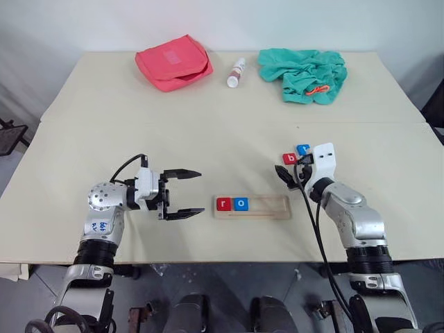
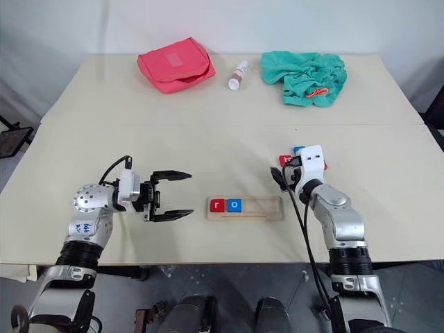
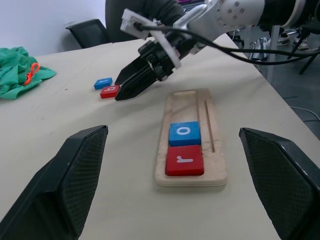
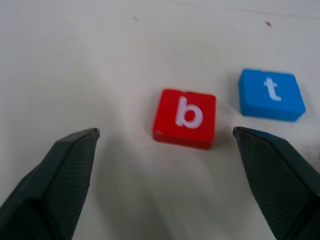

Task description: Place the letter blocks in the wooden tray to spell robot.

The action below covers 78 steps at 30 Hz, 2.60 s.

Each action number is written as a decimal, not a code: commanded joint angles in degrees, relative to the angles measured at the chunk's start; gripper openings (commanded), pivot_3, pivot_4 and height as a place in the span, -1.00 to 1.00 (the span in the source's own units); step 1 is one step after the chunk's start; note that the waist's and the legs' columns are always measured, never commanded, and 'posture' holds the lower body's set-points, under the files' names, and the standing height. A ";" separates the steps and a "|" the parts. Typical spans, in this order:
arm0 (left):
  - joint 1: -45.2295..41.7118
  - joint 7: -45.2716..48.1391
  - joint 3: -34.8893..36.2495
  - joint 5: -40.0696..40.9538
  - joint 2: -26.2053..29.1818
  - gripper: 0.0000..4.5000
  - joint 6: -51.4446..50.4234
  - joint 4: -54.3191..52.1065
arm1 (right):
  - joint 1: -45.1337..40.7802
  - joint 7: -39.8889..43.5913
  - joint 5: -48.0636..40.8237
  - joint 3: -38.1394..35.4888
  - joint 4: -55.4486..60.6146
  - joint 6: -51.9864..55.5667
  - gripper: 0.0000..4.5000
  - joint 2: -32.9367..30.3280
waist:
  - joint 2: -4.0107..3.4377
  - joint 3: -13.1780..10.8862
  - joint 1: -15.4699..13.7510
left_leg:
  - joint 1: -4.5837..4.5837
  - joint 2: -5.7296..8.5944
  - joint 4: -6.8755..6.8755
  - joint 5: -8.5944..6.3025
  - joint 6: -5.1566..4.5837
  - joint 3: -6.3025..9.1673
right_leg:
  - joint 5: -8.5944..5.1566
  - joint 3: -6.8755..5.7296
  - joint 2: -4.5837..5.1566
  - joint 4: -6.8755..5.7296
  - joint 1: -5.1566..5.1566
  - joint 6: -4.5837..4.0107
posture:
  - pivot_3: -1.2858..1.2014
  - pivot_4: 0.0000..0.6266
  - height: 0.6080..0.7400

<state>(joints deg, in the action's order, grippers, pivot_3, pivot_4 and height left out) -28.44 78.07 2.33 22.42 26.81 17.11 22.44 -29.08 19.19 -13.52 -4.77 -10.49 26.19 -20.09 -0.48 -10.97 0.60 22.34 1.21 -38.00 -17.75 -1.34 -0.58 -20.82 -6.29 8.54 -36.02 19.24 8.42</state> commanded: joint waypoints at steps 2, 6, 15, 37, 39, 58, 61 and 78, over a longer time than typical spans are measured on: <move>1.34 -1.24 1.24 1.53 0.81 0.99 -0.53 -4.19 | -1.39 -0.49 1.51 0.69 -2.55 -2.67 1.00 1.79 | 0.00 0.00 0.19 | 0.01 -0.01 -0.01 0.00 0.00 0.00 | 0.00 0.01 0.00 -0.01 0.01 0.00 | 0.03 -0.52 1.00; 2.11 -1.94 1.11 1.54 0.96 1.00 -0.77 -5.21 | -2.49 -0.99 2.23 0.37 -4.22 -2.63 0.92 3.18 | 0.01 0.01 0.65 | 0.00 -0.02 -0.01 0.00 0.00 0.01 | 0.00 0.03 0.00 -0.03 0.01 0.00 | 0.03 -0.52 1.00; 3.04 -0.97 1.15 2.52 1.18 1.00 -0.67 -5.27 | -1.56 -2.59 2.27 -0.36 -0.91 -1.74 -0.34 5.00 | 0.02 0.02 1.05 | 0.00 -0.03 0.03 0.00 0.01 0.02 | 0.00 0.03 -0.01 -0.07 0.07 0.00 | 0.03 -0.52 1.00; 3.37 14.35 4.09 6.38 5.27 1.00 6.08 9.26 | 27.92 -12.36 -5.52 -9.79 51.46 25.57 -0.35 5.83 | 0.04 0.03 -0.44 | 0.07 0.02 0.02 0.00 0.01 -0.11 | 0.00 0.22 0.01 -0.15 0.24 0.00 | 0.03 -0.52 1.00; 4.03 14.35 4.20 6.48 5.73 1.00 6.41 9.51 | 28.47 -12.54 -5.82 -9.86 51.59 25.81 -0.35 6.00 | 0.04 0.03 -0.44 | 0.06 0.02 0.03 0.00 0.01 -0.12 | 0.00 0.21 0.00 -0.16 0.24 0.00 | 0.03 -0.52 1.00; 6.07 10.33 4.13 7.45 5.76 1.00 3.99 3.22 | 29.01 -14.46 -5.82 -11.35 48.69 24.93 0.86 6.50 | 0.05 0.04 -0.43 | 0.06 0.02 0.03 0.00 0.01 -0.12 | 0.00 0.23 0.01 -0.17 0.25 0.00 | 0.03 -0.52 1.00; 6.31 10.03 4.17 7.67 5.62 1.00 3.45 2.32 | 29.24 -8.07 -8.02 -10.95 50.76 25.00 0.99 0.82 | 0.05 0.04 -0.45 | 0.06 0.02 0.03 0.00 0.00 -0.12 | 0.00 0.23 0.00 -0.17 0.25 0.00 | 0.03 -0.52 1.00; 10.99 8.21 4.93 8.17 3.83 1.00 3.15 -3.64 | 10.57 47.09 1.85 6.29 11.16 -14.15 0.99 -40.74 | 0.22 0.05 -0.32 | 0.05 0.02 -0.06 -0.03 -0.17 -0.49 | 0.01 0.25 0.10 0.16 0.13 0.02 | 0.03 -0.52 1.00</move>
<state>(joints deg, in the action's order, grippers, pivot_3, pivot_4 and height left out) -18.34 85.90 6.27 29.16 30.18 20.02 21.08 -16.67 61.70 -14.31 0.06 4.80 18.60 -59.30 -0.27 -10.93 0.28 22.40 1.21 -38.06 -17.78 -1.52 -1.11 -20.81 -6.05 8.64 -35.83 19.37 8.44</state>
